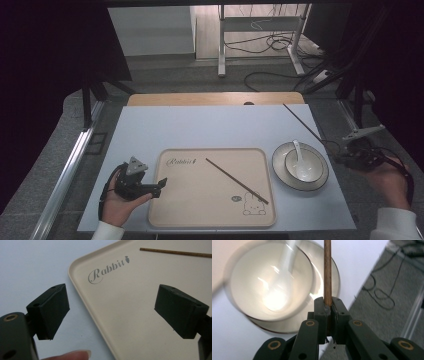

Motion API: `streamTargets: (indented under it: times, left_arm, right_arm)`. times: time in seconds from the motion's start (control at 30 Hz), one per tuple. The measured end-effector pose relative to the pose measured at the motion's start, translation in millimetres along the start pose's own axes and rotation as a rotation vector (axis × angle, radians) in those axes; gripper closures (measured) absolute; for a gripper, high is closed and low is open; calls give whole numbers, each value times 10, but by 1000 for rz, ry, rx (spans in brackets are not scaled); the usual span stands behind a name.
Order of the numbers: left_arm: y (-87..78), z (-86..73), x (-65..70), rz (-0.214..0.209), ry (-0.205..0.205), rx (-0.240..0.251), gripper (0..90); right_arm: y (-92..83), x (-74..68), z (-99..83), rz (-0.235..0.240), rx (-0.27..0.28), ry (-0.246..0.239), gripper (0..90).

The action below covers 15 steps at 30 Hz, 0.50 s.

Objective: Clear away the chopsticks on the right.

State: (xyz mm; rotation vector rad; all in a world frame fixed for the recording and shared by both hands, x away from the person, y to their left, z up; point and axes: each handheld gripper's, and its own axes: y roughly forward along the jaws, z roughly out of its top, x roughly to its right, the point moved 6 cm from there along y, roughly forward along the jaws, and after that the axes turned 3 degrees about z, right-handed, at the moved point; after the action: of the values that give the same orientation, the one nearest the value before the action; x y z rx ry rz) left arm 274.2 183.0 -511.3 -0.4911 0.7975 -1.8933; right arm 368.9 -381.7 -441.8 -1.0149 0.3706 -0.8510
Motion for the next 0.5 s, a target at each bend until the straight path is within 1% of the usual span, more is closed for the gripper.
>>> streamTargets:
  times: [0.1, 0.2, 0.27, 0.4, 0.5]
  left_arm:
    - [0, 0, 4, -1, 0, 0, 123]
    - [-3, 0, 6, -1, -1, 1, 123]
    - [-6, -1, 4, -1, -2, 3, 123]
    - [-7, -3, 4, -2, -3, 3, 123]
    - [-7, -1, 4, -4, -5, 4, 123]
  right_arm:
    - [-106, -157, 145, 16, 40, -23, 838]
    - [-169, -337, 273, 32, 58, -54, 837]
    - [-190, -469, 349, 54, 68, -74, 837]
    - [-171, -708, 463, 103, 71, -111, 837]
    - [-106, -848, 512, 120, 59, -140, 836]
